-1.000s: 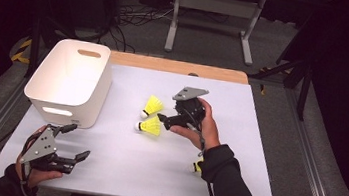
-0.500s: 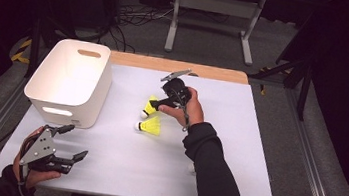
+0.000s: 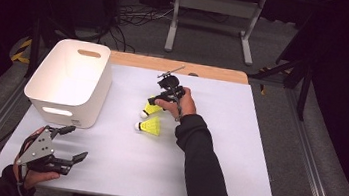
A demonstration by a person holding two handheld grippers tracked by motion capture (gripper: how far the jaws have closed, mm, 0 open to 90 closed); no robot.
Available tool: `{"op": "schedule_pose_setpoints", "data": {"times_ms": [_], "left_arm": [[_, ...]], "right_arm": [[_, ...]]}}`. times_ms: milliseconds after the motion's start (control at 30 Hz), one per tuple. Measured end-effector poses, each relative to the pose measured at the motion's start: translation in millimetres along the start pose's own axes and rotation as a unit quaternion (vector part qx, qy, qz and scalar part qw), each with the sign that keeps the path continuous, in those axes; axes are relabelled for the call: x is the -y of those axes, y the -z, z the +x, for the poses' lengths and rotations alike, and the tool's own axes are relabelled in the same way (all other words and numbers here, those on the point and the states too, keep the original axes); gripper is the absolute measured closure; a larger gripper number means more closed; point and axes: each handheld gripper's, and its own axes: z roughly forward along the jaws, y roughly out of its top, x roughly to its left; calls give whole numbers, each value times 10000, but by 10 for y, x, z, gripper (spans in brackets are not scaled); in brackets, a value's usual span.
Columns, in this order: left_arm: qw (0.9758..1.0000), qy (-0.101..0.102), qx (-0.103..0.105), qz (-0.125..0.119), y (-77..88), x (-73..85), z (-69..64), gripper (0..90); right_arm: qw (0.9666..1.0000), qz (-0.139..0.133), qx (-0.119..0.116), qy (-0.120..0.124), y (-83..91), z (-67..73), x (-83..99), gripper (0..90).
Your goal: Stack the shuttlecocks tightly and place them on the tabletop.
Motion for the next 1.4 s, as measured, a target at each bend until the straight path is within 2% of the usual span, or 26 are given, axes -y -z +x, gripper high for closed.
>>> {"op": "schedule_pose_setpoints", "data": {"times_ms": [100,200,267,367,467,533,633,733,967,1033,1167,1400], "left_arm": [[10000,-15,14,-14,-1,-3,-7,132],[10000,20,29,17,-4,-2,-3,134],[10000,23,22,12,-11,0,-8,133],[10000,-10,26,40,-20,-1,-8,134],[9999,-28,10,133,-41,1,-10,136],[9999,-38,11,147,-47,4,-14,136],[9998,-40,18,173,-51,3,-10,138],[9999,-44,8,156,-55,0,-21,140],[9998,-73,-41,172,-61,-7,-23,142],[9998,-81,-65,157,-58,-10,-23,142],[9997,-108,-109,186,-63,-13,-22,141],[9996,-120,-135,200,-64,-13,-18,142]], "right_arm": [[9997,163,-136,-87,-75,-4,17,435],[9994,157,-288,-65,-82,9,16,584],[9993,135,-345,-69,-66,14,16,634],[9990,95,-437,-69,-5,12,11,714],[9979,-111,-638,-77,96,7,10,822],[9975,-152,-691,-61,171,19,12,870],[9971,-224,-722,63,279,53,23,888],[9966,-421,-709,74,424,57,45,893],[9968,-620,-455,216,748,62,186,895],[9968,-673,-392,167,854,35,251,895],[9975,-609,-302,204,982,10,378,894],[9973,-519,-454,241,1037,51,623,894]]}}
